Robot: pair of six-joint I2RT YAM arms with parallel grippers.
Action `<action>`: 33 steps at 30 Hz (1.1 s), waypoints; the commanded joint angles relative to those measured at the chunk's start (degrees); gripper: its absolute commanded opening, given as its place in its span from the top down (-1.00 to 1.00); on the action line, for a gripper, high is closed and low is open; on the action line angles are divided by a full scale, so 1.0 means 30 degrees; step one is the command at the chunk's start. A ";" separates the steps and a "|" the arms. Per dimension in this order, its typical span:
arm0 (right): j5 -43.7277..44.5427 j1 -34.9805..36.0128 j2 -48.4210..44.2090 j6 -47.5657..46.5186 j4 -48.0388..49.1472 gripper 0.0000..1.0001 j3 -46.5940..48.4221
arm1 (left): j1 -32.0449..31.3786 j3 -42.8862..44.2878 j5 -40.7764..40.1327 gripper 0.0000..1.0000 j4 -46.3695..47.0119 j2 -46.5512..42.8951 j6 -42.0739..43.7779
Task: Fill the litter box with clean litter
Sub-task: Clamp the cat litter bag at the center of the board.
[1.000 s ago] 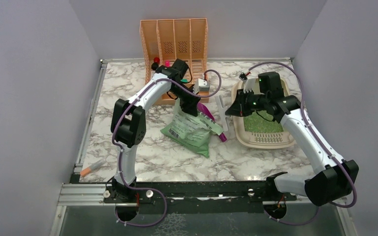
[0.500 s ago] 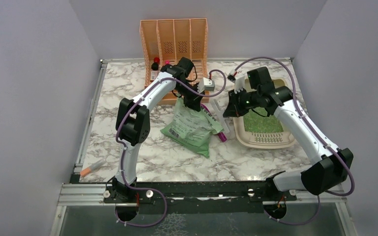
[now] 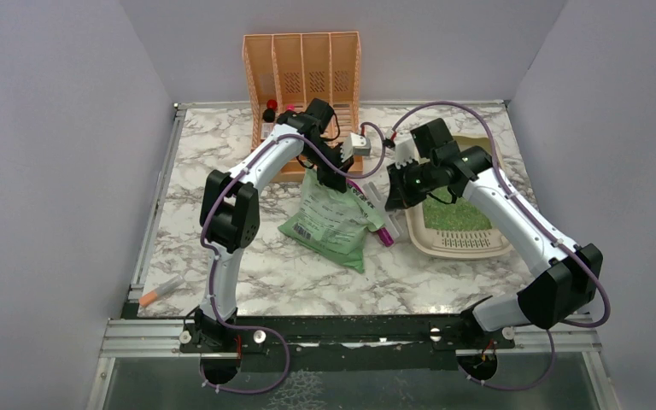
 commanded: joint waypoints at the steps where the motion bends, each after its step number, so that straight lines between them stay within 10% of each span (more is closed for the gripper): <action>1: 0.0840 0.0498 0.0368 0.0123 -0.0391 0.98 -0.0471 | 0.0232 0.0817 0.0777 1.00 0.0555 -0.0607 0.0039; 33: 0.2019 0.2042 0.3751 -0.0489 -0.2224 0.84 0.4184 | 0.0365 0.1076 0.0702 1.00 0.0446 -0.0810 -0.0557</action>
